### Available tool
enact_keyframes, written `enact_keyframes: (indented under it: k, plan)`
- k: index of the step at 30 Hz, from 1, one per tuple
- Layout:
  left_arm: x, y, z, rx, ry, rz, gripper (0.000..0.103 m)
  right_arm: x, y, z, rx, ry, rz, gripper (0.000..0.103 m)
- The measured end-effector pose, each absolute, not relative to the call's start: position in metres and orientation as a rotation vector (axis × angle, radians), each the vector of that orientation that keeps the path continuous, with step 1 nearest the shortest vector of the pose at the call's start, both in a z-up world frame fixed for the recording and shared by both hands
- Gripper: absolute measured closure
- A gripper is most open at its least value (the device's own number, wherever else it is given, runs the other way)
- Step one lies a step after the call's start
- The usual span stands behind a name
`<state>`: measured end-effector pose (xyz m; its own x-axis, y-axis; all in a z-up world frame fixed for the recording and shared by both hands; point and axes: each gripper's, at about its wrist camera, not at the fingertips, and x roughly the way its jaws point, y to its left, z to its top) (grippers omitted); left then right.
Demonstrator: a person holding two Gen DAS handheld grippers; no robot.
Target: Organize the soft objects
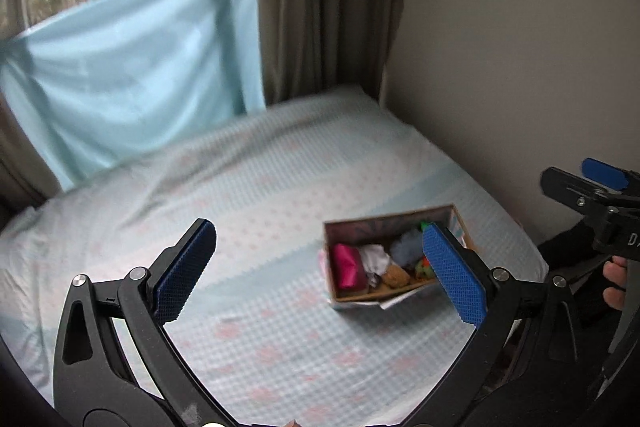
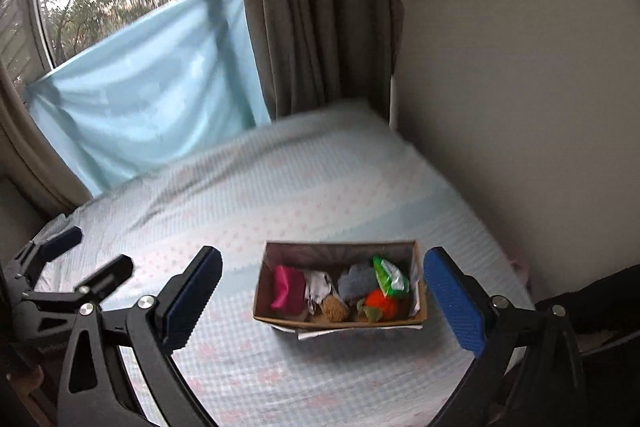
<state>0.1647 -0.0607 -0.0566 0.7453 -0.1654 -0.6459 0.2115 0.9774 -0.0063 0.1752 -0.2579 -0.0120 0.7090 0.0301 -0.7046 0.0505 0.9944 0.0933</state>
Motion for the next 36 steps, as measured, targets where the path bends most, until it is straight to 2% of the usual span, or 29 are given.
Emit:
enact_keyframes:
  k: [8,15,36]
  plan:
    - [0.104,-0.008,-0.003,-0.001,0.520,-0.213,0.000,0.114,-0.231,0.033,0.094,0.632,-0.084,0.002]
    - [0.065,0.007,0.011,0.029,0.405,-0.190,0.000,0.082,-0.212,0.039,0.065,0.558,-0.115,0.001]
    - [0.054,0.002,0.011,0.043,0.372,-0.185,0.000,0.078,-0.200,0.046,0.045,0.491,-0.116,0.001]
